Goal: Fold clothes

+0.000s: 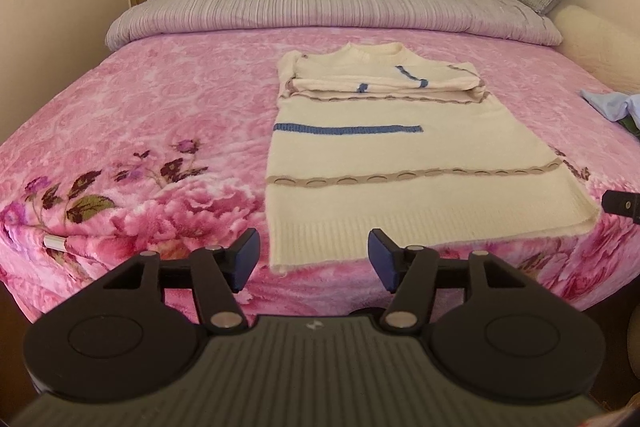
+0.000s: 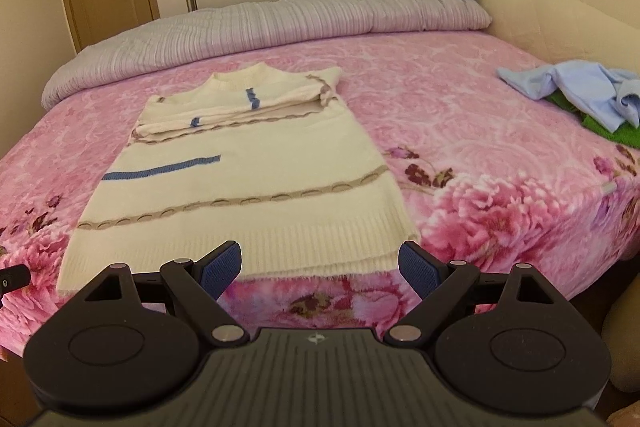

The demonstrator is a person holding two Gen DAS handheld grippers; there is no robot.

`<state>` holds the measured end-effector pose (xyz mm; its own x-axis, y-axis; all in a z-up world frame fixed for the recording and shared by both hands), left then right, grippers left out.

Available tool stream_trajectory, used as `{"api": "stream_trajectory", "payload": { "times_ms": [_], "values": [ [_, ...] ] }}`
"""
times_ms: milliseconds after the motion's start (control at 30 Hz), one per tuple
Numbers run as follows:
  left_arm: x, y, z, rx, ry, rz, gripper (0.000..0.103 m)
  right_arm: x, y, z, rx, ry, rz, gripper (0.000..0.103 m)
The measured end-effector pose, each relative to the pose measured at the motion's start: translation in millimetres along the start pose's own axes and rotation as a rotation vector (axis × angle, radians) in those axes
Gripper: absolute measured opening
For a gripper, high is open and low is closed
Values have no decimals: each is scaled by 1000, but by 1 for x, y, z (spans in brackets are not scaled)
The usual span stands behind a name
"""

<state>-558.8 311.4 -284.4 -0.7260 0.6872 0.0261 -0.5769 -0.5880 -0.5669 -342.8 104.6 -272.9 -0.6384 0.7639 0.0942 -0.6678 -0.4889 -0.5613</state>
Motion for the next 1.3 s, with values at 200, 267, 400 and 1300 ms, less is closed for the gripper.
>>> {"api": "stream_trajectory", "payload": {
  "times_ms": [200, 267, 400, 1300],
  "values": [
    [0, -16, -17, 34, 3, 2, 58, 8, -21, -12, 8, 12, 27, 88],
    [-2, -22, -25, 49, 7, 3, 58, 8, -28, -21, 23, 13, 30, 88],
    [-2, -38, -43, 79, 32, 11, 58, 5, -44, -44, 63, 12, 34, 88],
    [122, -43, -169, 309, 654, 496, 42, -171, -62, -173, 360, -559, -360, 44]
  ]
}}
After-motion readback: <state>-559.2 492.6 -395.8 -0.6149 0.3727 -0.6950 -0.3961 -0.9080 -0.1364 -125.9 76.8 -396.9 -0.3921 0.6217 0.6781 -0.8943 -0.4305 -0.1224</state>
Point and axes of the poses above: each gripper's, at about its wrist camera, not at the fingertips, and z roughly against the way its jaws point, x to its left, y to its underside, the point moved 1 cm from there along -z, roughly the way its jaws point, and after that the axes turned 15 degrees about x, right-handed, at the moved point
